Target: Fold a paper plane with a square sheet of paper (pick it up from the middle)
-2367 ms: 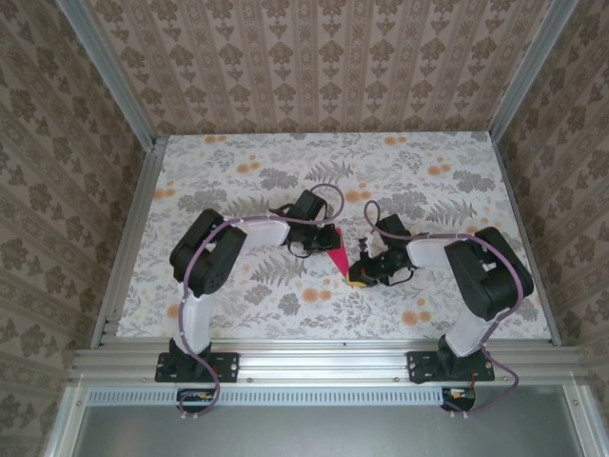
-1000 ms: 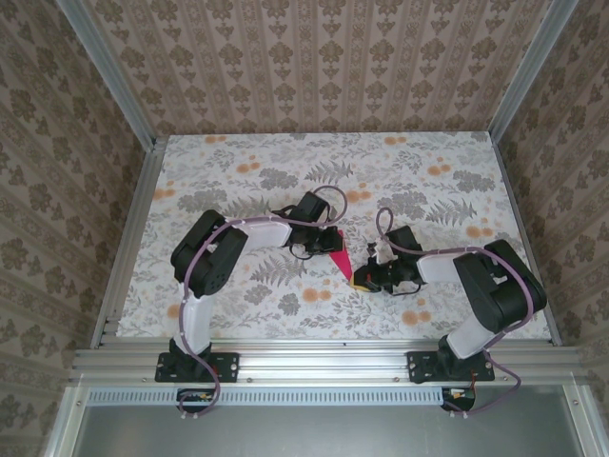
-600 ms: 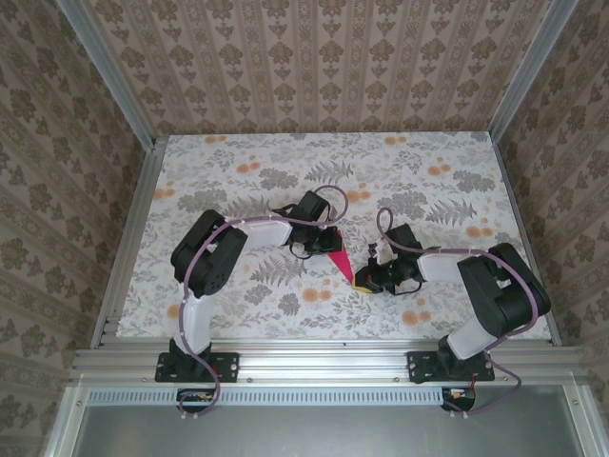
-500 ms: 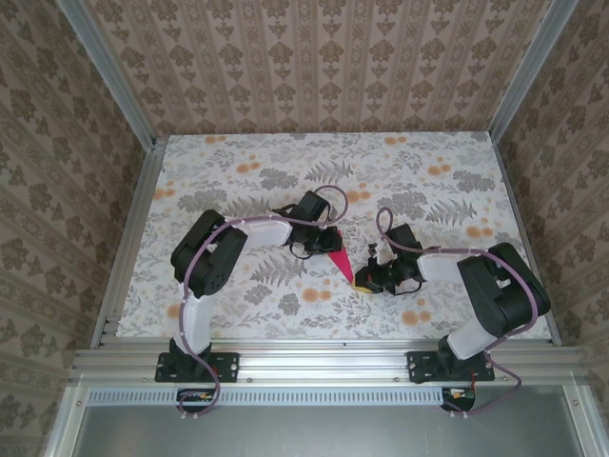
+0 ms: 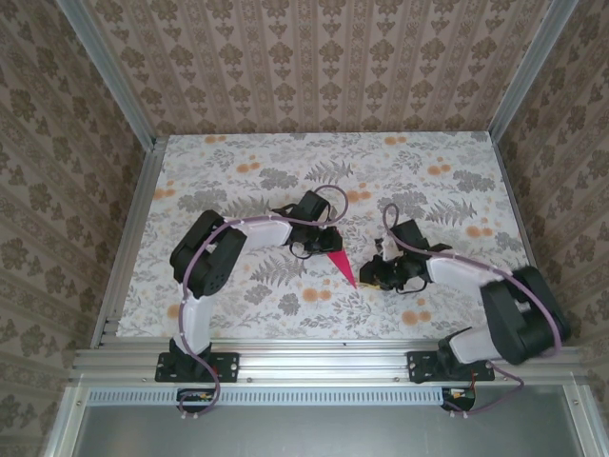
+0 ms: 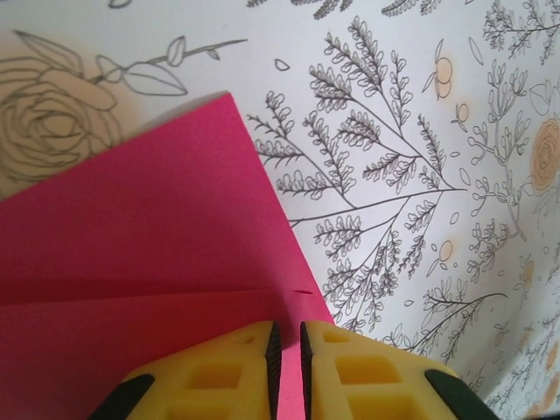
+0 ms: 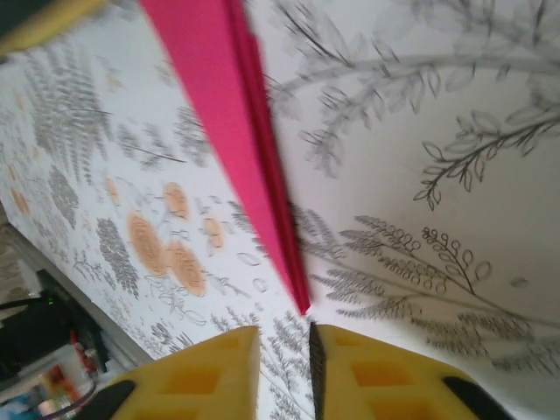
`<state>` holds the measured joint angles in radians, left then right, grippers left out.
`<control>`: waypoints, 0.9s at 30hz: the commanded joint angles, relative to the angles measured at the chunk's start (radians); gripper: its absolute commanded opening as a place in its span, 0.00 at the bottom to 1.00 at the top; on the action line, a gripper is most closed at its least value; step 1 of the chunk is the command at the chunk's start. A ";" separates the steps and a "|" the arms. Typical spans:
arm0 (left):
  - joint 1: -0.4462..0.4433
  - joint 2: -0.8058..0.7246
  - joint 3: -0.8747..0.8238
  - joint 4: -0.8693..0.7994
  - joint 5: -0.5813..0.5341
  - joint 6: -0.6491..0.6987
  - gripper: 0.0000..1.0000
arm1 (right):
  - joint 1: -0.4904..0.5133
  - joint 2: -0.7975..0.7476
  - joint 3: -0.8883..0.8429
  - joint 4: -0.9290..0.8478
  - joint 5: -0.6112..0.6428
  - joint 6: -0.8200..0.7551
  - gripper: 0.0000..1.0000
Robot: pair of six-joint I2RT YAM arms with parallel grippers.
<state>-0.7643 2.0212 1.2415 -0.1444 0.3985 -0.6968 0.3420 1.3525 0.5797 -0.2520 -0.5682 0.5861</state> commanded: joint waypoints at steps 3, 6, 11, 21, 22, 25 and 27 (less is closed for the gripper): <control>0.005 -0.078 0.010 -0.084 -0.056 0.025 0.27 | -0.030 -0.221 0.043 -0.160 0.277 -0.063 0.42; 0.000 -0.121 0.035 -0.113 -0.073 0.024 0.38 | -0.057 -0.313 0.038 -0.157 0.335 -0.076 0.50; -0.019 -0.186 0.063 -0.219 -0.153 0.003 0.55 | -0.081 -0.439 -0.013 -0.079 0.391 -0.030 0.73; -0.139 -0.225 0.102 -0.438 -0.425 -0.162 0.72 | -0.091 -0.582 -0.174 0.103 0.381 0.069 1.00; -0.144 -0.226 0.100 -0.443 -0.441 -0.179 0.73 | -0.092 -0.575 -0.173 0.095 0.379 0.073 1.00; -0.146 -0.230 0.075 -0.415 -0.445 -0.233 0.76 | -0.092 -0.540 -0.157 0.045 0.402 0.071 1.00; -0.148 -0.226 0.071 -0.403 -0.436 -0.254 0.77 | -0.092 -0.517 -0.147 0.023 0.406 0.062 1.00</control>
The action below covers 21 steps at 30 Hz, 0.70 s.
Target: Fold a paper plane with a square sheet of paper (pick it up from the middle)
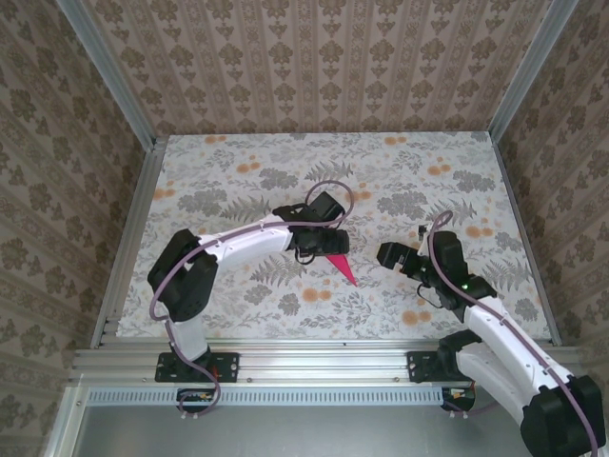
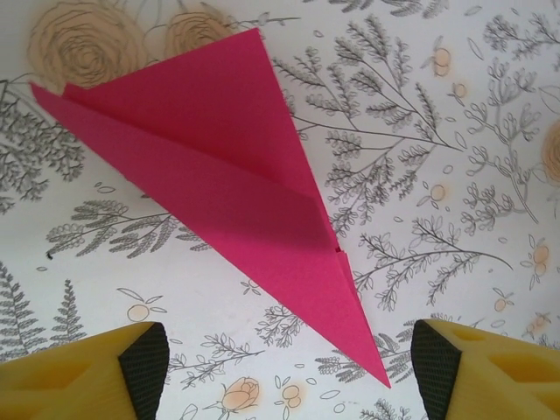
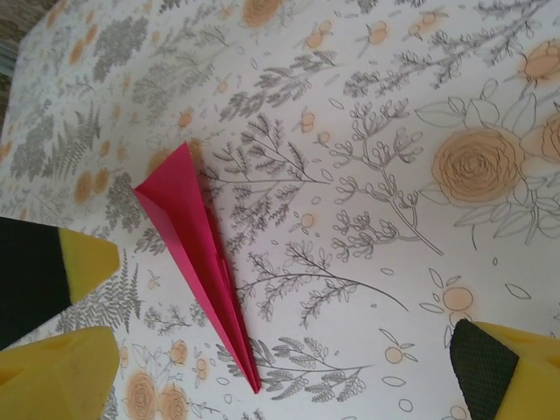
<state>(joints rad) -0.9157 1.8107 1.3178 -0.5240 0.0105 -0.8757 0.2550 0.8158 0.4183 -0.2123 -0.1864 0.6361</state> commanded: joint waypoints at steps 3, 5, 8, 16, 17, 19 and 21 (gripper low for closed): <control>0.002 -0.010 -0.005 -0.022 -0.048 -0.102 0.78 | -0.006 0.044 0.025 -0.028 0.015 0.008 1.00; 0.002 -0.008 -0.008 -0.018 -0.052 -0.118 0.78 | -0.005 0.048 0.025 -0.031 0.014 0.008 1.00; 0.000 -0.003 -0.009 -0.001 -0.042 -0.136 0.81 | -0.007 0.056 0.023 -0.035 0.009 0.004 1.00; -0.003 0.062 0.054 -0.050 -0.016 -0.165 0.82 | -0.010 0.177 0.093 -0.146 0.019 -0.027 1.00; -0.002 0.070 0.061 -0.052 -0.012 -0.169 0.82 | -0.010 0.202 0.100 -0.149 0.010 -0.029 1.00; -0.002 0.091 0.085 -0.072 -0.013 -0.169 0.82 | -0.011 0.250 0.117 -0.151 -0.014 -0.032 1.00; -0.002 0.111 0.113 -0.105 -0.024 -0.172 0.82 | -0.010 0.284 0.129 -0.151 -0.025 -0.029 1.00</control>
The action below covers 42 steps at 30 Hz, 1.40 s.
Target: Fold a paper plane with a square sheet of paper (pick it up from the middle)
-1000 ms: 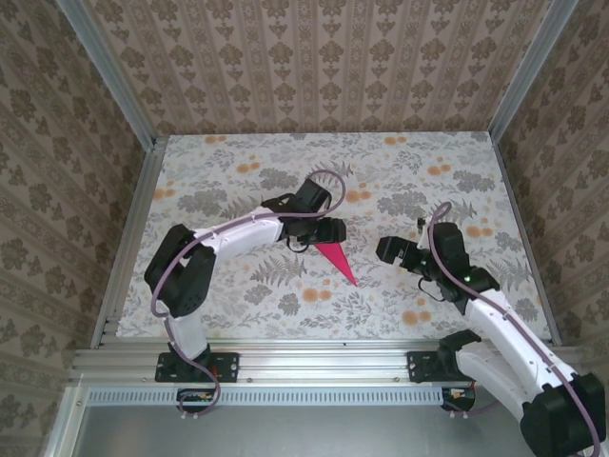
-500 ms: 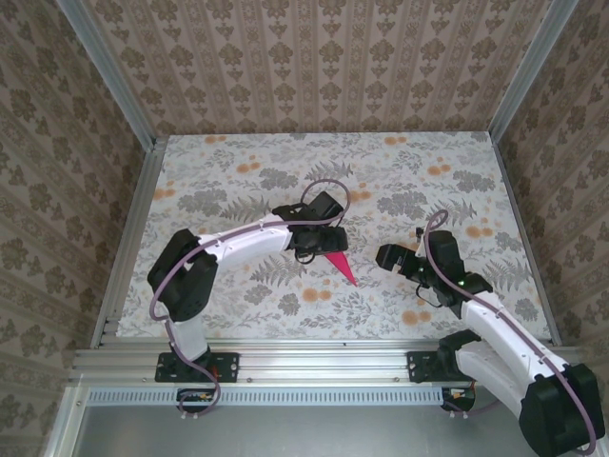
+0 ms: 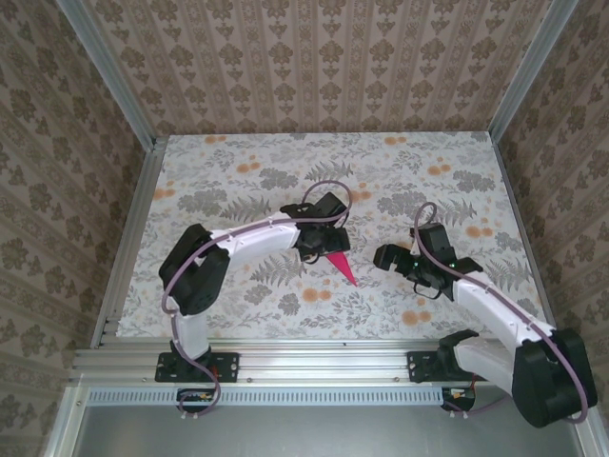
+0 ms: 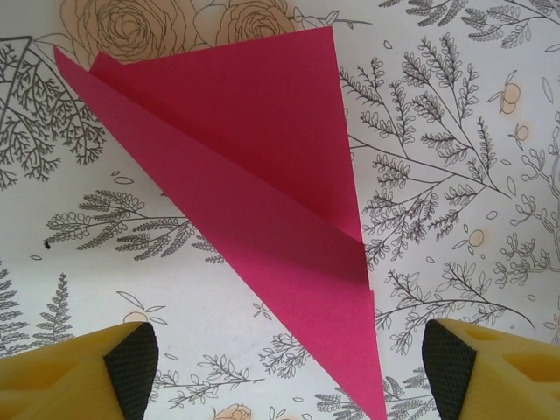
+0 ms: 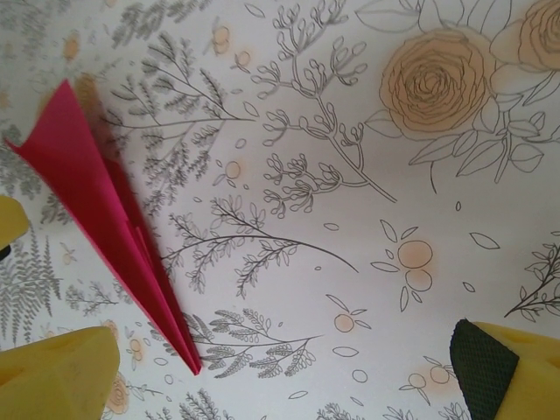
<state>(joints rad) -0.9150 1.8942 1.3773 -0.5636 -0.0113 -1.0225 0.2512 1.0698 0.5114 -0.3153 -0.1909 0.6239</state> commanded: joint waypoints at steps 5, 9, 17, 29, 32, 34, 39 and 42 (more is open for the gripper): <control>-0.003 0.082 0.106 -0.079 0.012 -0.037 0.82 | -0.007 0.069 0.055 -0.045 -0.033 -0.018 1.00; -0.002 0.137 0.171 -0.132 0.009 -0.037 0.81 | -0.006 0.067 0.055 -0.035 -0.035 -0.015 1.00; 0.001 0.204 0.230 -0.189 0.017 -0.038 0.70 | -0.007 0.068 0.055 -0.039 -0.030 -0.015 1.00; 0.002 0.098 0.139 -0.162 -0.013 -0.019 0.42 | -0.006 0.083 0.060 -0.008 -0.072 -0.001 1.00; 0.001 0.074 0.108 -0.154 -0.025 -0.018 0.34 | -0.006 0.096 0.059 0.003 -0.089 0.009 1.00; 0.001 0.058 0.081 -0.138 -0.021 -0.016 0.28 | -0.007 0.107 0.060 0.018 -0.115 0.016 1.00; -0.004 -0.015 -0.020 -0.008 -0.008 0.024 0.08 | -0.004 0.136 0.055 0.082 -0.210 0.022 0.98; -0.004 -0.049 -0.061 0.032 -0.016 0.075 0.00 | -0.001 0.153 0.058 0.123 -0.266 0.026 0.89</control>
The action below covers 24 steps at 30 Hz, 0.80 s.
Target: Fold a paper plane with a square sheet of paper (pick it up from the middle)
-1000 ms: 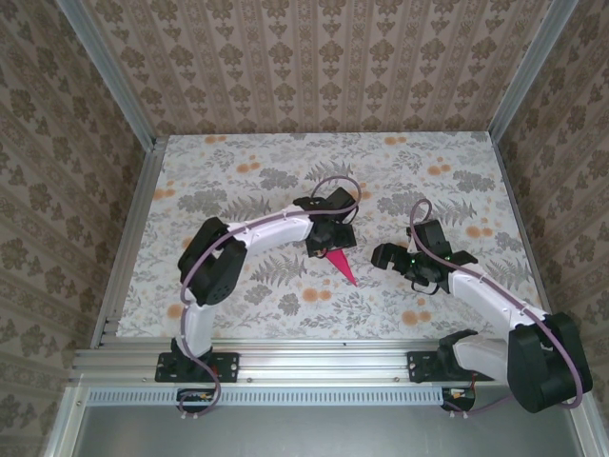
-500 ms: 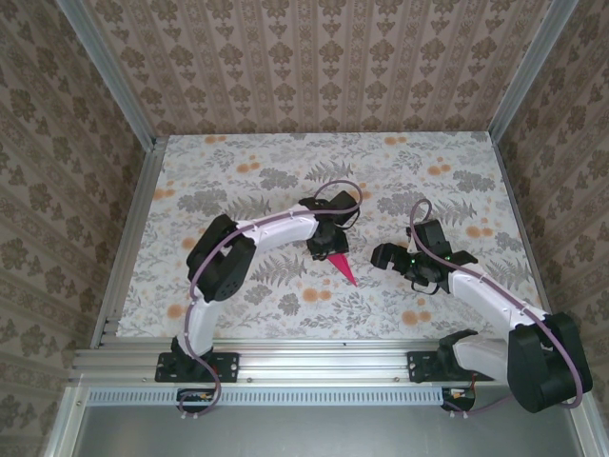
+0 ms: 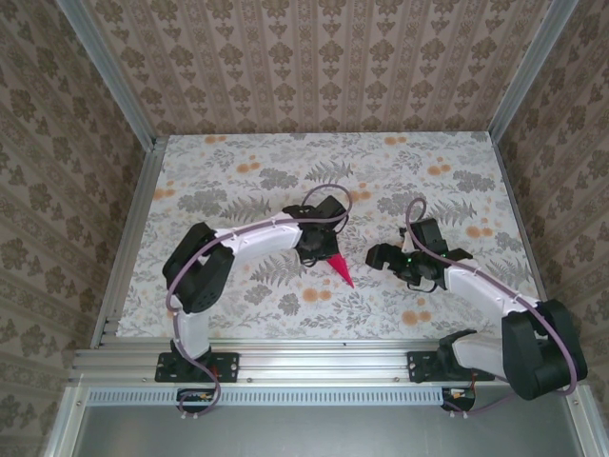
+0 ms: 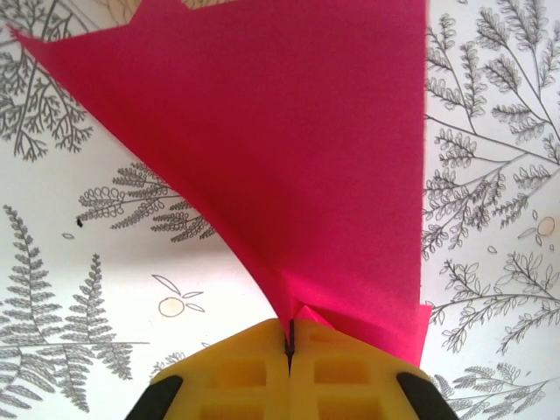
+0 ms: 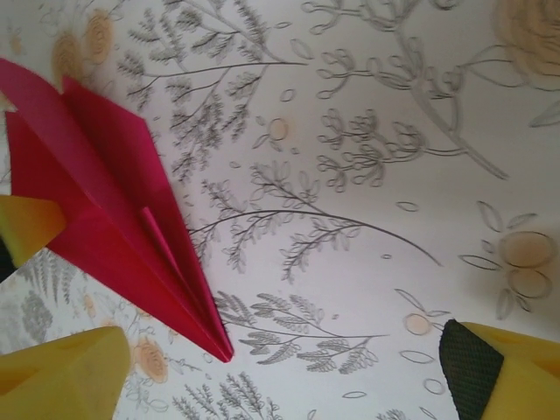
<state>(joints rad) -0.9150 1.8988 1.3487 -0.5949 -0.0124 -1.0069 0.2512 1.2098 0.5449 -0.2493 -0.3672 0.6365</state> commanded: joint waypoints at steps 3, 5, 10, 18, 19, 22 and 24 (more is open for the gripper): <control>0.005 -0.108 -0.108 0.153 -0.001 0.109 0.00 | 0.009 0.033 0.030 0.099 -0.140 0.018 0.80; 0.018 -0.153 -0.177 0.237 0.021 0.132 0.00 | 0.023 0.046 0.035 0.119 -0.165 0.020 0.74; 0.070 -0.223 -0.324 0.417 0.125 0.175 0.00 | 0.086 0.085 0.069 0.138 -0.175 0.008 0.64; 0.118 -0.218 -0.407 0.528 0.247 0.221 0.00 | 0.188 0.218 0.145 0.182 -0.158 0.008 0.59; 0.122 -0.219 -0.411 0.528 0.249 0.220 0.00 | 0.196 0.235 0.155 0.187 -0.158 0.009 0.59; 0.129 -0.221 -0.419 0.529 0.255 0.221 0.00 | 0.214 0.292 0.182 0.208 -0.154 0.010 0.61; 0.132 -0.219 -0.418 0.525 0.256 0.220 0.00 | 0.218 0.330 0.210 0.200 -0.147 0.004 0.64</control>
<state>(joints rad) -0.7910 1.6909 0.9417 -0.0963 0.2157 -0.8135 0.4606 1.5005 0.7105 -0.0689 -0.5095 0.6510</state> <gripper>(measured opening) 0.053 0.628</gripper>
